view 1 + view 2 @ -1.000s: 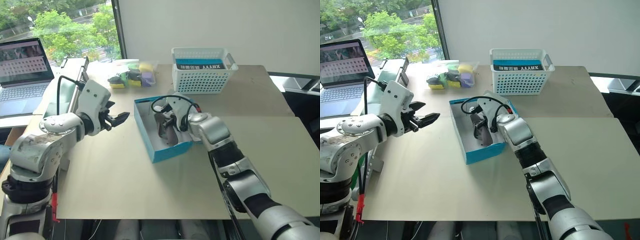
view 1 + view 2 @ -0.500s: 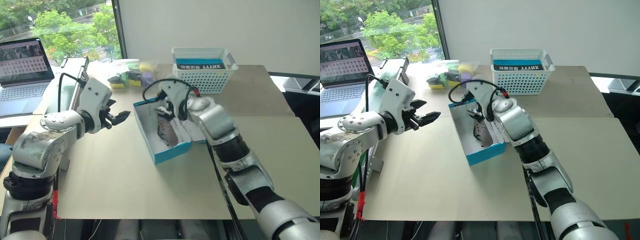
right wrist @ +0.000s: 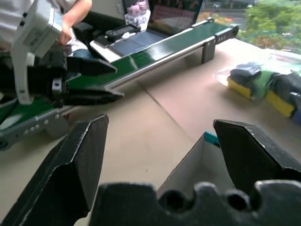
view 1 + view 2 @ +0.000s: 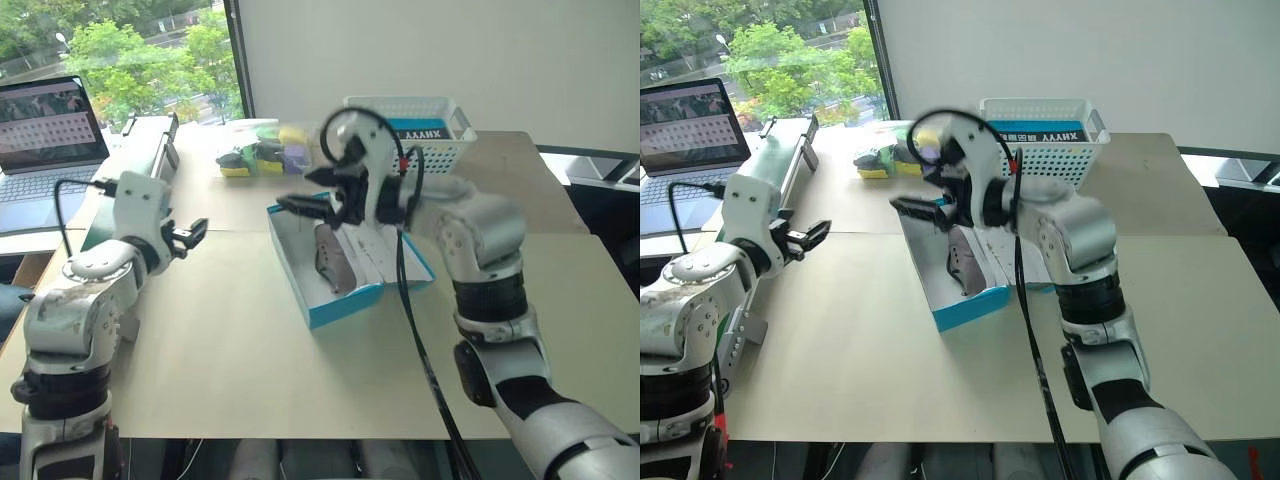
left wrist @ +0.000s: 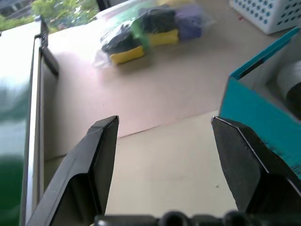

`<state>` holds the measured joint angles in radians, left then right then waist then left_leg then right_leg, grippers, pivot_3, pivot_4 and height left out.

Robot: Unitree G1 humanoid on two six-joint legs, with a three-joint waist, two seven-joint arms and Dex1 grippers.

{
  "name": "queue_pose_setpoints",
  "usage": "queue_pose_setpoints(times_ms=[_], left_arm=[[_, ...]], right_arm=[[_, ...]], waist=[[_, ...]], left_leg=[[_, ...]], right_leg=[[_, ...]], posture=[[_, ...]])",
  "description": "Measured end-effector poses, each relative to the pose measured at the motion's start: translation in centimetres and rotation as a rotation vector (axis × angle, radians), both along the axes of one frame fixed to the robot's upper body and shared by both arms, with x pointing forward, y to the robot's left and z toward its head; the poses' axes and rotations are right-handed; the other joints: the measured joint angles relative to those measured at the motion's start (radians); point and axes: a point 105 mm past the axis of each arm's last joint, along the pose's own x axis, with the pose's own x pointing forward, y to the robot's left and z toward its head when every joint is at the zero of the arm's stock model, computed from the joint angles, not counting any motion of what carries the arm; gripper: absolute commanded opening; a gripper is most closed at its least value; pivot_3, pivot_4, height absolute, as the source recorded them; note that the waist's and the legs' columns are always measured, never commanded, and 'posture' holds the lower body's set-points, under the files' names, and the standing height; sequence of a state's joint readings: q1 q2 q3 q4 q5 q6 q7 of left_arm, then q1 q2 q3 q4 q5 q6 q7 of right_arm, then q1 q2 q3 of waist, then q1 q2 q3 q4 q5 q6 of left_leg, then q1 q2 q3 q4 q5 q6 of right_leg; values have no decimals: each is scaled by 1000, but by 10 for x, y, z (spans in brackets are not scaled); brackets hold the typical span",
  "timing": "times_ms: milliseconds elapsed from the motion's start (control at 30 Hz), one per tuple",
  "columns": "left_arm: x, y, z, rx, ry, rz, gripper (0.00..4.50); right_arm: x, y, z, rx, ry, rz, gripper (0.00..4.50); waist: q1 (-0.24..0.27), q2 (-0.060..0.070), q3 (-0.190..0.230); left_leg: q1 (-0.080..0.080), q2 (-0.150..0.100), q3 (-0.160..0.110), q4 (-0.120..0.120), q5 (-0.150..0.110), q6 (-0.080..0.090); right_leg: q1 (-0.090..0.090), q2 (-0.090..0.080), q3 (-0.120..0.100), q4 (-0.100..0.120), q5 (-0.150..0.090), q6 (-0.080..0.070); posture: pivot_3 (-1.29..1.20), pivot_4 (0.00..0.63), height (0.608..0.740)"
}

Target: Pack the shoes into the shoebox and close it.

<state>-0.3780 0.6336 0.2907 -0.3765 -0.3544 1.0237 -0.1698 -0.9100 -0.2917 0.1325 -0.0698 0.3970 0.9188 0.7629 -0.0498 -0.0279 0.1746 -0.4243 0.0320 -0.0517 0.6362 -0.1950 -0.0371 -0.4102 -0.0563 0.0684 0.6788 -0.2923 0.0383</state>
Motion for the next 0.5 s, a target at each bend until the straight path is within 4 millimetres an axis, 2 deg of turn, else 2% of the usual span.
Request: queue_pose_setpoints(times_ms=[67,167,300,500], left_arm=[[-4,12,2,-22,-27,67,4395],[-12,22,2,-55,-58,129,4395],[-33,52,-15,-120,-65,313,4395],[-51,69,-25,-189,-102,421,4395]], right_arm=[[-3,4,-1,13,-12,45,4232],[-2,6,-1,28,-37,76,4232],[2,7,-18,3,-30,110,4232],[-5,23,-18,37,-56,188,4232]], waist=[[-2,0,0],[-1,0,0],[4,0,0],[6,-1,-1]], left_leg=[[0,0,0,0,0,0],[2,0,0,1,0,0],[2,0,-1,1,0,0],[2,0,-1,1,0,0]], right_leg=[[-1,0,0,1,0,0],[2,0,0,0,0,0],[2,0,0,0,0,0],[3,-1,0,0,0,0]], posture=[[0,150,740],[0,150,740],[0,150,740],[0,150,740]])
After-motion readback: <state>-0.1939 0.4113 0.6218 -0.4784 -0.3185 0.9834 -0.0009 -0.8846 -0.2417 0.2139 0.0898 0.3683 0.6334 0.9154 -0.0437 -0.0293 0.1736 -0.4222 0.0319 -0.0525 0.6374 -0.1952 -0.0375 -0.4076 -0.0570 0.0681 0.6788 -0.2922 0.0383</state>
